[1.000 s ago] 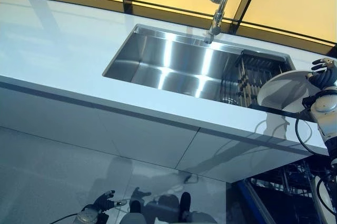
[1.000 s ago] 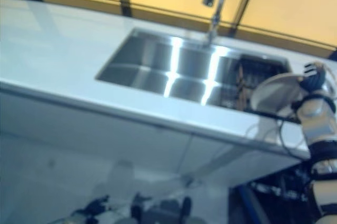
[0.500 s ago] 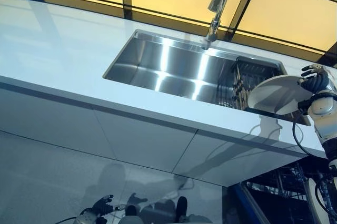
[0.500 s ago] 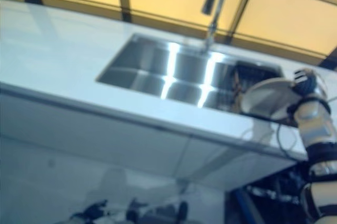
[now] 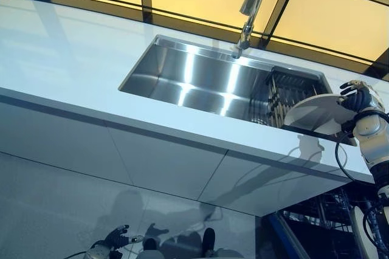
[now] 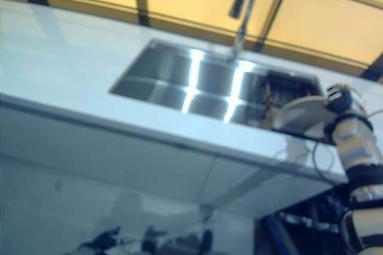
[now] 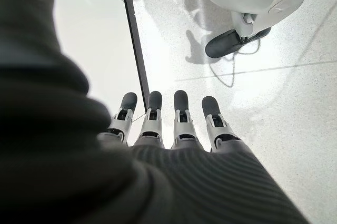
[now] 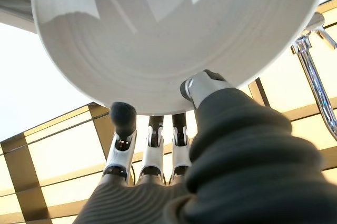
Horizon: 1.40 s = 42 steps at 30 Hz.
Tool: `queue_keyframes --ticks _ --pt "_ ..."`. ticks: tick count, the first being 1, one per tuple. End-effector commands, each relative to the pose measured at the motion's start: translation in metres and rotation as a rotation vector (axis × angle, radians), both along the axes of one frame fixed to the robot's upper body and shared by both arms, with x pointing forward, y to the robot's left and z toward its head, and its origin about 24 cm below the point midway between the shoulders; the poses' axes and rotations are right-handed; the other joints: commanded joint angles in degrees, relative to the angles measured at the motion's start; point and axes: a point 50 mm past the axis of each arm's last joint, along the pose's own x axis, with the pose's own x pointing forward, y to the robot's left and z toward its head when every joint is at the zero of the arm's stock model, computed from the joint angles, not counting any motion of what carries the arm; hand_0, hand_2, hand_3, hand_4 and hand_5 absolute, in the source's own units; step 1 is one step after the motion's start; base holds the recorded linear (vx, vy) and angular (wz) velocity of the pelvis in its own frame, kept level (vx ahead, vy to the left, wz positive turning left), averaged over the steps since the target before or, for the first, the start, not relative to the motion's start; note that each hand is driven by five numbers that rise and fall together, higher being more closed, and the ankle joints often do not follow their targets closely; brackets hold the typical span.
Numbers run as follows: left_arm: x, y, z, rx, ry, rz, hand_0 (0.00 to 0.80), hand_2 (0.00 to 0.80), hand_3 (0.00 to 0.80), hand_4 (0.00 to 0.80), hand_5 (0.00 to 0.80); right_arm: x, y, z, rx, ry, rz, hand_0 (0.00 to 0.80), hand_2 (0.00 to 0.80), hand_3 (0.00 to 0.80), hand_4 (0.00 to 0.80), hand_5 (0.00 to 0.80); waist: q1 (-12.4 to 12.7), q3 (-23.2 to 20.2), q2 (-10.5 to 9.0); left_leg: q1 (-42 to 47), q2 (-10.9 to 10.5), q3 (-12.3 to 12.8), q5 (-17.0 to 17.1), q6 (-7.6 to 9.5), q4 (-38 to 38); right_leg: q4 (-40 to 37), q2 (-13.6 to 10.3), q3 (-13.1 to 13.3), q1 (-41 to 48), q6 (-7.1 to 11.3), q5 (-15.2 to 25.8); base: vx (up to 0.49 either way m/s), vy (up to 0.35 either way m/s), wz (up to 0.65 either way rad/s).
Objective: Take plates into dishwasher
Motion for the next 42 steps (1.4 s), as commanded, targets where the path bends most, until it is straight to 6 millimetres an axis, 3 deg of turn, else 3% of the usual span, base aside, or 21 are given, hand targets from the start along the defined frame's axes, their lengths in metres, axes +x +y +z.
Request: queue_keyframes --ticks 1,12,17,19,22,31,32,34,39,40,41,42 --pt "0.019 -0.008 0.004 -0.003 -0.059 -0.047 0.000 0.000 0.000 0.000 0.000 0.008 0.010 0.042 -0.111 -0.067 0.073 0.687 0.687 0.687 0.687 0.687 1.5 2.2 3.51 -2.9 -2.7 -1.4 -4.4 5.55 -0.1 4.8 -0.3 -1.3 2.9 6.28 -5.8 0.000 0.000 0.00" --pt "0.019 -0.003 0.006 0.002 -0.067 -0.024 0.000 0.000 0.000 0.000 0.000 0.008 0.009 0.034 -0.129 0.018 0.096 0.593 0.593 0.593 0.593 0.593 1.5 2.5 2.79 -2.9 -2.3 -1.2 -4.4 5.41 -0.1 4.7 -0.2 -1.3 2.6 6.51 -5.5 0.000 0.000 0.00" --pt "0.019 -0.002 0.006 0.007 -0.069 -0.020 0.000 0.000 0.000 0.000 0.000 0.007 0.008 0.030 -0.130 0.046 0.094 0.515 0.515 0.515 0.515 0.515 1.5 2.5 2.67 -2.9 -2.3 -1.2 -4.4 5.43 -0.1 4.8 -0.3 -1.4 2.6 6.51 -5.6 0.000 0.000 0.00" --pt "0.019 -0.001 0.007 0.009 -0.068 -0.019 0.000 0.000 0.000 0.000 0.000 0.007 0.008 0.028 -0.134 0.066 0.092 0.427 0.427 0.427 0.427 0.427 1.5 2.4 2.60 -2.8 -2.3 -1.1 -4.5 5.46 -0.1 4.9 -0.3 -1.3 2.7 6.51 -5.6 0.000 0.000 0.00" --pt "0.019 -0.001 0.007 0.008 -0.069 -0.019 0.000 0.000 0.000 0.000 0.000 0.007 0.007 0.025 -0.135 0.084 0.094 0.402 0.402 0.402 0.402 0.402 1.5 2.6 2.57 -2.8 -2.3 -1.2 -4.5 5.53 -0.1 5.1 -0.3 -1.1 2.6 6.48 -5.8 0.000 0.000 0.00" --pt "0.020 0.000 0.009 0.006 -0.075 -0.019 0.000 0.000 0.000 0.000 0.000 0.005 0.006 0.016 -0.149 0.149 0.101 0.195 0.195 0.195 0.195 0.195 1.4 2.8 2.43 -2.9 -2.2 -1.4 -4.5 5.58 -0.1 5.2 -0.2 -0.7 2.3 6.55 -5.7 0.000 0.000 0.00" --pt "0.021 0.001 0.009 0.006 -0.076 -0.020 0.000 0.000 0.000 0.000 0.000 0.004 0.006 0.016 -0.151 0.153 0.103 0.245 0.245 0.245 0.245 0.245 1.4 2.9 2.40 -3.0 -2.2 -1.3 -4.5 5.57 -0.1 5.3 -0.2 -0.7 2.3 6.57 -5.7 0.000 0.000 0.00" --pt "0.021 0.001 0.009 0.004 -0.080 -0.018 0.000 0.000 0.000 0.000 0.000 0.004 0.006 0.015 -0.166 0.165 0.105 0.442 0.442 0.442 0.442 0.442 1.4 3.0 2.39 -3.0 -2.2 -1.4 -4.5 5.58 -0.1 5.3 -0.2 -0.6 2.2 6.62 -5.6 0.000 0.000 0.00" --pt "0.021 0.001 0.010 0.002 -0.082 -0.018 0.000 0.000 0.000 0.000 0.000 0.004 0.005 0.012 -0.173 0.186 0.105 0.515 0.515 0.515 0.515 0.515 1.4 3.2 2.19 -3.1 -2.2 -1.5 -4.5 5.57 -0.1 5.2 -0.2 -0.4 2.0 6.67 -5.4 0.000 0.000 0.00" --pt "0.021 0.001 0.010 0.002 -0.083 -0.018 0.000 0.000 0.000 0.000 0.000 0.004 0.005 0.011 -0.174 0.189 0.107 0.602 0.602 0.602 0.602 0.602 1.4 3.2 2.15 -3.1 -2.1 -1.4 -4.5 5.57 -0.1 5.2 -0.2 -0.3 2.0 6.66 -5.4 0.000 0.000 0.00" --pt "0.022 0.001 0.010 0.002 -0.085 -0.017 0.000 0.000 0.000 0.000 0.000 0.004 0.006 0.011 -0.175 0.190 0.109 0.797 0.797 0.797 0.797 0.797 1.4 3.3 2.12 -3.2 -2.1 -1.5 -4.4 5.58 -0.1 5.2 -0.2 -0.3 1.9 6.65 -5.4 0.000 0.000 0.00" --pt "0.023 0.001 0.010 0.003 -0.086 -0.016 0.000 0.000 0.000 0.000 0.000 0.004 0.006 0.011 -0.175 0.197 0.110 0.800 0.800 0.800 0.800 0.800 1.4 3.4 2.05 -3.2 -2.1 -1.5 -4.5 5.60 -0.1 5.3 -0.1 -0.3 1.8 6.65 -5.4 0.000 -0.002 0.03"
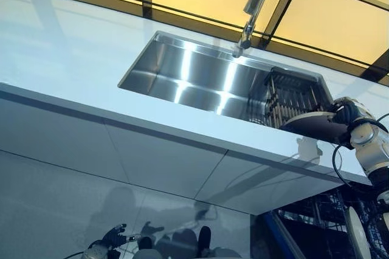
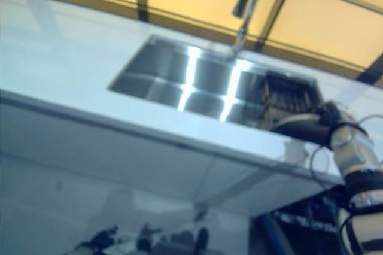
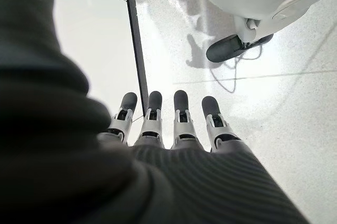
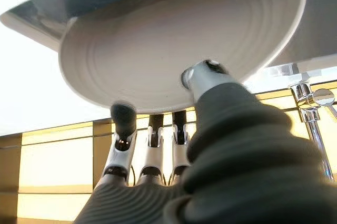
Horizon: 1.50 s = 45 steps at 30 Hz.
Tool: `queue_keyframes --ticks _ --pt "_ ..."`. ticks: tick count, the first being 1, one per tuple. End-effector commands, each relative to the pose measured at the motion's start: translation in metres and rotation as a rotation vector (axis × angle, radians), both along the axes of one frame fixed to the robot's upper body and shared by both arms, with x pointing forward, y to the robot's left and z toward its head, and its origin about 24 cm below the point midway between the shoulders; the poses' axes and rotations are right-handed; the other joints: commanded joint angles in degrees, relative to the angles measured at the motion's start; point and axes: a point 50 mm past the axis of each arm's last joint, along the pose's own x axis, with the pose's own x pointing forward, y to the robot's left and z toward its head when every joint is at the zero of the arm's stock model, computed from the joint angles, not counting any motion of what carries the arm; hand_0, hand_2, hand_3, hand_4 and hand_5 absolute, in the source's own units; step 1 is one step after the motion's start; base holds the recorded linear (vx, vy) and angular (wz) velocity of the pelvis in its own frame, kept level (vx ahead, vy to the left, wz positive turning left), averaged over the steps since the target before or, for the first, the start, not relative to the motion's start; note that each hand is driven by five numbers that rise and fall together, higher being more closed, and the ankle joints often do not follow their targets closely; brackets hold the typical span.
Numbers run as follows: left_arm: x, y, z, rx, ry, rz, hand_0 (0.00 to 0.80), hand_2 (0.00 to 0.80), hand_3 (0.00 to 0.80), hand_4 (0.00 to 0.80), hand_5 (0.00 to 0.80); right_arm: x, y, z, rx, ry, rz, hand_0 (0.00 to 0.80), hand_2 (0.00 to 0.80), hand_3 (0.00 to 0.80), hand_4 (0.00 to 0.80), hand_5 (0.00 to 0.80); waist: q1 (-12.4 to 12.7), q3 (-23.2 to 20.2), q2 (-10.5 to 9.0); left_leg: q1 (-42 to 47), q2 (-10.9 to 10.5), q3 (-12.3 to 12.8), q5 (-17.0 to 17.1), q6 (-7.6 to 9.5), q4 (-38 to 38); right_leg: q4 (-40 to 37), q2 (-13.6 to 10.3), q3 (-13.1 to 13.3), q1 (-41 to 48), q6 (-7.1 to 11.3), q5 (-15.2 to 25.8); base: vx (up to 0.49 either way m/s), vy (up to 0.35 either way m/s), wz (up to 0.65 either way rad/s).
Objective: Take plates into dishwasher
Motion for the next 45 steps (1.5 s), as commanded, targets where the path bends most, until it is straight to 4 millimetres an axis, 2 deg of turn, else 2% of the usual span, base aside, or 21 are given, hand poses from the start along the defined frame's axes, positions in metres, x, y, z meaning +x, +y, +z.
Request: queue_keyframes --ticks 1,14,26,33,41,45 --pt "0.022 -0.004 0.008 0.001 -0.071 -0.049 0.000 0.000 0.000 0.000 0.000 0.009 0.004 0.034 -0.073 -0.031 0.054 0.800 0.800 0.800 0.800 0.800 1.3 2.8 4.22 -3.2 -1.9 -1.7 -4.1 5.30 -0.1 5.3 0.2 -0.2 2.0 5.17 -4.9 -0.002 -0.003 0.04" --pt "0.022 -0.004 0.009 0.001 -0.078 -0.048 0.000 0.000 0.000 0.000 0.000 0.010 0.006 0.039 -0.080 -0.080 0.067 0.800 0.800 0.800 0.800 0.800 1.4 3.2 3.97 -3.6 -1.9 -1.9 -4.2 5.35 -0.1 5.2 0.2 0.1 1.5 5.26 -4.7 0.000 0.000 0.00" --pt "0.017 -0.006 0.005 -0.003 -0.073 -0.040 0.000 0.000 0.000 0.000 0.000 0.008 0.010 0.082 -0.028 -0.437 0.042 0.800 0.800 0.800 0.800 0.800 1.1 3.0 4.19 -2.8 -2.1 -1.9 -4.7 5.60 -0.1 5.4 0.3 0.3 1.8 5.41 -4.8 0.002 0.003 0.00" --pt "0.010 -0.011 0.001 -0.021 -0.055 -0.047 0.000 0.000 0.000 0.000 0.000 0.001 0.010 0.099 0.130 -0.679 0.000 0.800 0.800 0.800 0.800 0.800 0.9 2.5 5.10 -2.5 -2.7 -2.0 -5.0 5.86 -0.1 5.7 -0.1 0.1 1.6 5.44 -4.6 0.023 0.024 0.00" --pt "0.005 -0.017 -0.004 -0.037 -0.043 -0.045 0.000 0.000 0.000 0.000 0.000 -0.001 0.012 0.102 0.309 -0.848 -0.038 0.800 0.800 0.800 0.800 0.800 1.0 2.5 5.73 -2.5 -3.1 -1.7 -5.3 5.81 -0.1 4.2 -0.1 -0.4 1.4 5.59 -3.8 0.002 0.004 0.00" --pt "0.006 -0.018 -0.004 -0.038 -0.047 -0.044 0.000 0.000 0.000 0.000 0.000 0.000 0.014 0.100 0.497 -0.925 -0.051 0.800 0.800 0.800 0.800 0.800 1.0 2.7 5.81 -2.5 -3.1 -1.5 -5.5 5.77 -0.1 3.7 -0.1 -0.8 1.1 5.64 -3.4 0.000 0.000 0.00"
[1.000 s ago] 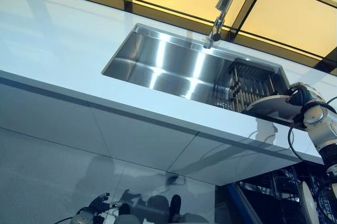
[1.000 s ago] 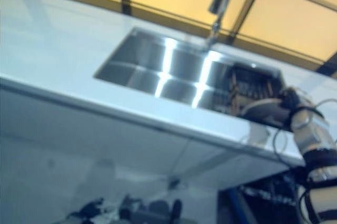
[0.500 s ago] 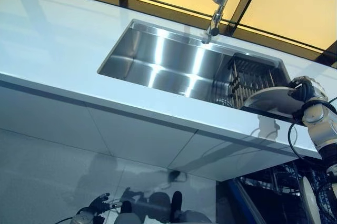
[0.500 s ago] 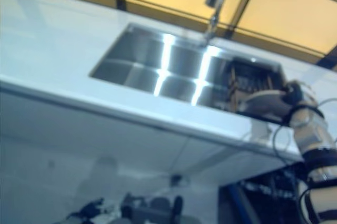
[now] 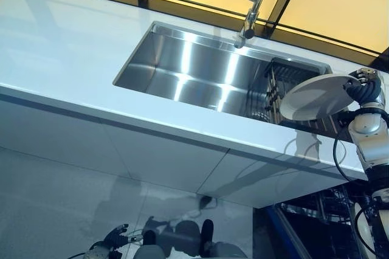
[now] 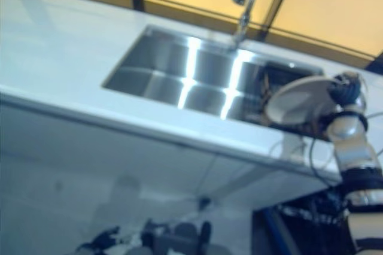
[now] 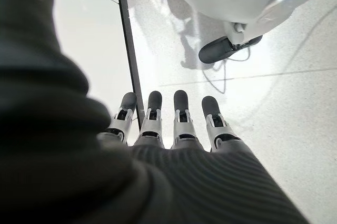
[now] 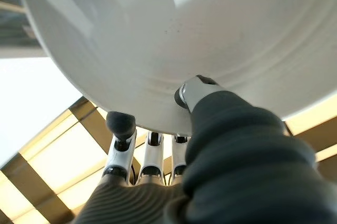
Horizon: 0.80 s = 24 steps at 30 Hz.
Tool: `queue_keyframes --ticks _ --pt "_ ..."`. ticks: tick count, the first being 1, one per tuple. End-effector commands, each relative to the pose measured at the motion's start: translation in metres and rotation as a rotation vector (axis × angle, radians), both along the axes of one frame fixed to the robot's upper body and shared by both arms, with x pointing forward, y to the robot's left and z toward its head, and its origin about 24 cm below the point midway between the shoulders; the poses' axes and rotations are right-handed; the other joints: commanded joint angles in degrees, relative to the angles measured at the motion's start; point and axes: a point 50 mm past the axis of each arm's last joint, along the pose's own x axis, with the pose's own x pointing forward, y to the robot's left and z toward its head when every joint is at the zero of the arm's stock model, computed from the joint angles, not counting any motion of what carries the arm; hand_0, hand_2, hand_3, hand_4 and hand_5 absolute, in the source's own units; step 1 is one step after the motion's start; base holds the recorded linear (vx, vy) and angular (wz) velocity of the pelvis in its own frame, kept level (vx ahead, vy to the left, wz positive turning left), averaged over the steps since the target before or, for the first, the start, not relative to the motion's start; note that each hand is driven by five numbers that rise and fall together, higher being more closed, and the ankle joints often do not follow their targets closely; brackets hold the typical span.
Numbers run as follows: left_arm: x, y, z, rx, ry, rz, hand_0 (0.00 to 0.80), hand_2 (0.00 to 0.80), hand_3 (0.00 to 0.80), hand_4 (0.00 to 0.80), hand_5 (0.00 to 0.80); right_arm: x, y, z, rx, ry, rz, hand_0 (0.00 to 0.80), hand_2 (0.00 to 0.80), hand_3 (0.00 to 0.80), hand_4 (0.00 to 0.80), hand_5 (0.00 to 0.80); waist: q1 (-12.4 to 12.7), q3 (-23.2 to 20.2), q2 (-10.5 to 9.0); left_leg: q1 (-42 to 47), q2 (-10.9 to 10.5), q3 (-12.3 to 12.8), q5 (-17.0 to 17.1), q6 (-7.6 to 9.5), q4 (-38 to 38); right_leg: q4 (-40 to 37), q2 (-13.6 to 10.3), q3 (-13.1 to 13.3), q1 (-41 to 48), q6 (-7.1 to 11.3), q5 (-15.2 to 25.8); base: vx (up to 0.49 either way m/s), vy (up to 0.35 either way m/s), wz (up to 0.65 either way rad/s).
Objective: Take plates into dishwasher
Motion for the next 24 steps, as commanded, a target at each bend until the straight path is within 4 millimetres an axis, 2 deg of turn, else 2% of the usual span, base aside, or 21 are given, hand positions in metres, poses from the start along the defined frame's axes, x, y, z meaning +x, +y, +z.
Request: queue_keyframes --ticks 1,4,7,13,16,24 --pt "0.013 -0.015 -0.001 -0.022 -0.046 -0.043 0.000 0.000 0.000 0.000 0.000 -0.001 0.004 0.063 0.110 -0.330 0.042 0.800 0.800 0.800 0.800 0.800 1.2 0.1 3.90 -3.0 -3.1 -1.7 -4.8 5.76 -0.2 3.4 -0.2 -0.9 0.7 5.01 -3.3 0.000 0.000 0.00" --pt "0.015 -0.017 -0.001 -0.026 -0.048 -0.041 0.000 0.000 0.000 0.000 0.000 0.002 0.007 0.057 0.301 -0.380 0.091 0.800 0.800 0.800 0.800 0.800 1.0 0.0 3.99 -2.9 -3.1 -1.6 -4.9 5.77 -0.2 3.4 -0.1 -0.8 0.8 4.81 -3.3 0.000 0.000 0.00" --pt "0.016 -0.018 -0.002 -0.029 -0.045 -0.041 0.000 0.000 0.000 0.000 0.000 0.003 0.005 0.048 0.409 -0.382 0.120 0.800 0.800 0.800 0.800 0.800 0.8 -0.3 4.08 -2.7 -3.2 -1.7 -5.0 5.80 -0.2 3.5 -0.1 -0.6 1.0 4.72 -3.5 0.002 0.010 -0.01" --pt "0.013 -0.021 -0.004 -0.030 -0.041 -0.034 0.000 0.000 0.000 0.000 0.000 0.001 -0.005 0.039 0.503 -0.362 0.131 0.800 0.800 0.800 0.800 0.800 0.4 -1.2 3.90 -2.0 -3.2 -1.5 -5.2 5.81 -0.2 3.6 -0.1 -0.3 1.6 4.62 -3.6 0.007 0.029 -0.01" --pt "0.010 -0.021 -0.005 -0.031 -0.035 -0.025 0.000 0.000 0.000 0.000 0.000 -0.002 -0.012 0.043 0.481 -0.357 0.121 0.800 0.800 0.800 0.800 0.800 0.2 -1.6 3.80 -1.7 -3.2 -1.4 -5.3 5.79 -0.2 3.8 -0.2 -0.3 1.8 4.64 -3.5 0.002 0.051 -0.01" --pt "0.004 -0.016 -0.006 -0.010 -0.015 0.001 0.000 0.000 0.000 0.000 0.000 -0.017 -0.035 0.071 0.476 -0.425 0.085 0.800 0.800 0.800 0.800 0.800 -0.7 -2.8 2.87 -0.8 -3.2 -1.0 -5.7 5.71 -0.2 4.4 -0.3 0.5 1.8 4.94 -2.5 -0.017 0.053 -0.03"
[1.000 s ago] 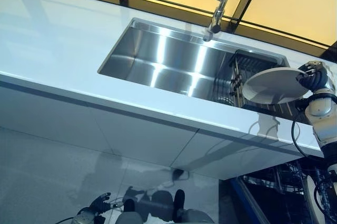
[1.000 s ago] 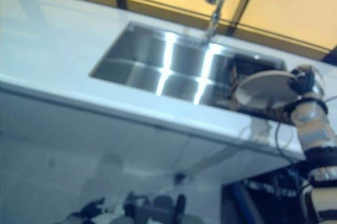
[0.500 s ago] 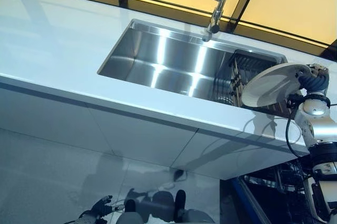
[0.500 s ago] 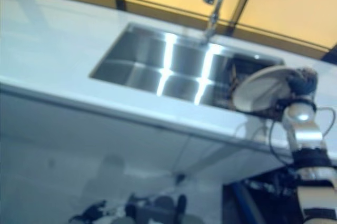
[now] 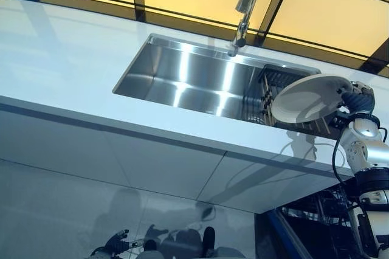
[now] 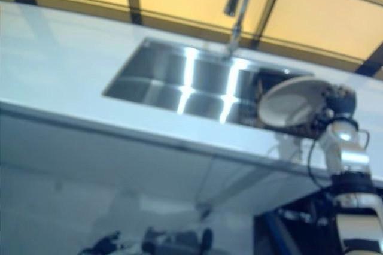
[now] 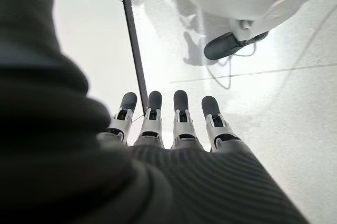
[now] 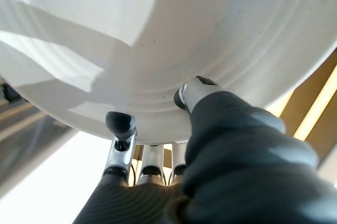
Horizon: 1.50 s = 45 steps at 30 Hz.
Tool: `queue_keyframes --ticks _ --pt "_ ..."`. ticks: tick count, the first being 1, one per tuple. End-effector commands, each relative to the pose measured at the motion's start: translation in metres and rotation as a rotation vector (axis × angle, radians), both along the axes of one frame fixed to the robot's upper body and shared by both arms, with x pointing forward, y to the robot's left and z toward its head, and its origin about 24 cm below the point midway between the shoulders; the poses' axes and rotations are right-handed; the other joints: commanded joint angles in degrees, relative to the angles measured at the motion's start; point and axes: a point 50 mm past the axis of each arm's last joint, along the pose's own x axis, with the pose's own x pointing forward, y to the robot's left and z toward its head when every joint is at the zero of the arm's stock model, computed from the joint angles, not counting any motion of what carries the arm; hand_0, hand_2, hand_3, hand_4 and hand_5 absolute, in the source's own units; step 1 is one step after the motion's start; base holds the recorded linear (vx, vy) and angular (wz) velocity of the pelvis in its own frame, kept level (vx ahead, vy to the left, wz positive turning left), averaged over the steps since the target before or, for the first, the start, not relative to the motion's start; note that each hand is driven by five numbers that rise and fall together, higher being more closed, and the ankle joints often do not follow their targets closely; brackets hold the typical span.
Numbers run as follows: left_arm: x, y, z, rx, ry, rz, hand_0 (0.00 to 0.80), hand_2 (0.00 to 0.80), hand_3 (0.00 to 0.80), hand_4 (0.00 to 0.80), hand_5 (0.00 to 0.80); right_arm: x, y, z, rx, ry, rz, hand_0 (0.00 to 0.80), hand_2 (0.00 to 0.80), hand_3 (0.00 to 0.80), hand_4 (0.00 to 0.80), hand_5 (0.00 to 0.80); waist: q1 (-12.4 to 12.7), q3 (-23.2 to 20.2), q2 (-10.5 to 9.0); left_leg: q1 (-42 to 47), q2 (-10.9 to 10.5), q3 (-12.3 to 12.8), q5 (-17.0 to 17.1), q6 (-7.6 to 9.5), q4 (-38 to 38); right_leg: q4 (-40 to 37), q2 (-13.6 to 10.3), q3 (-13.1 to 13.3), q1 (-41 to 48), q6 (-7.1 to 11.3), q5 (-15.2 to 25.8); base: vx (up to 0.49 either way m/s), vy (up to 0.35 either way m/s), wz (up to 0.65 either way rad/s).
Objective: Take plates into dishwasher
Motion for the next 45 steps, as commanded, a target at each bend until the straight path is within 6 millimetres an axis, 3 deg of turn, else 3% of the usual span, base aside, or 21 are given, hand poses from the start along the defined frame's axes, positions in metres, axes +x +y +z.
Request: queue_keyframes --ticks 1,13,19,24,31,37,41,45 --pt "0.012 -0.011 -0.001 -0.017 -0.035 -0.017 0.000 0.000 0.000 0.000 0.000 -0.018 -0.035 0.089 -0.053 -0.281 -0.087 0.800 0.800 0.800 0.800 0.800 0.4 0.1 2.96 -2.2 -2.9 -1.5 -5.6 5.49 -0.1 4.4 -0.2 -0.4 0.8 4.94 -2.3 -0.030 0.079 -0.08" --pt "0.011 0.001 0.002 0.013 -0.011 -0.001 0.000 0.000 0.000 0.000 0.000 -0.048 -0.087 0.110 0.023 -0.178 -0.167 0.800 0.800 0.800 0.800 0.800 -0.3 -1.0 1.36 -1.0 -3.3 -1.4 -6.1 5.21 -0.1 6.3 -1.0 0.5 -0.2 5.47 0.6 -0.013 0.048 -0.05" --pt "0.006 0.012 0.004 0.046 0.011 0.020 0.000 0.000 0.000 0.000 0.000 -0.063 -0.107 0.098 -0.011 0.171 -0.106 0.800 0.800 0.800 0.800 0.800 -0.7 -1.4 0.48 -1.0 -3.1 -0.9 -5.8 4.85 -0.1 6.3 -1.1 0.6 -1.0 5.63 1.4 -0.025 0.010 -0.20" --pt "0.005 0.019 0.005 0.066 0.016 0.041 0.000 0.000 0.000 0.000 0.000 -0.073 -0.117 0.101 -0.070 0.404 -0.082 0.800 0.800 0.800 0.800 0.800 -1.0 -1.6 0.39 -1.0 -2.7 0.0 -5.5 4.61 -0.1 6.3 -1.4 0.6 -2.0 5.79 1.6 -0.029 -0.025 -0.16" --pt "0.010 0.025 0.009 0.076 -0.011 0.069 0.000 0.000 0.000 0.000 0.000 -0.075 -0.120 0.118 -0.238 0.614 -0.062 0.800 0.800 0.800 0.800 0.800 0.2 -2.0 0.22 -1.3 -2.2 0.9 -5.4 4.28 -0.1 6.1 -2.9 -1.4 -1.0 6.04 1.8 -0.004 -0.091 -0.22" --pt "0.004 0.025 0.008 0.079 -0.003 0.058 0.000 0.000 0.000 0.000 0.000 -0.077 -0.120 0.140 -0.356 0.730 -0.113 0.800 0.800 0.800 0.800 0.800 1.5 -2.7 0.53 -1.8 -1.2 0.4 -4.7 3.75 -0.1 3.2 -1.0 -2.2 2.3 5.23 -2.9 0.060 -0.144 -0.01" --pt "0.000 0.021 0.006 0.063 -0.005 0.042 0.000 0.000 0.000 0.000 0.000 -0.076 -0.119 0.136 -0.285 0.758 -0.109 0.800 0.800 0.800 0.800 0.800 2.3 -3.1 0.75 -2.4 -0.9 0.0 -4.4 3.19 -0.1 1.3 -0.2 -2.6 4.2 4.42 -4.2 0.081 -0.157 0.15" --pt "-0.004 0.014 0.004 0.042 0.000 0.012 0.000 0.000 0.000 0.000 0.000 -0.069 -0.114 0.112 -0.061 0.654 -0.045 0.800 0.800 0.800 0.800 0.800 2.9 -2.9 1.33 -3.0 -0.5 0.2 -4.0 2.37 -0.1 0.0 0.2 -3.6 5.0 3.75 -4.7 0.060 -0.125 0.15"
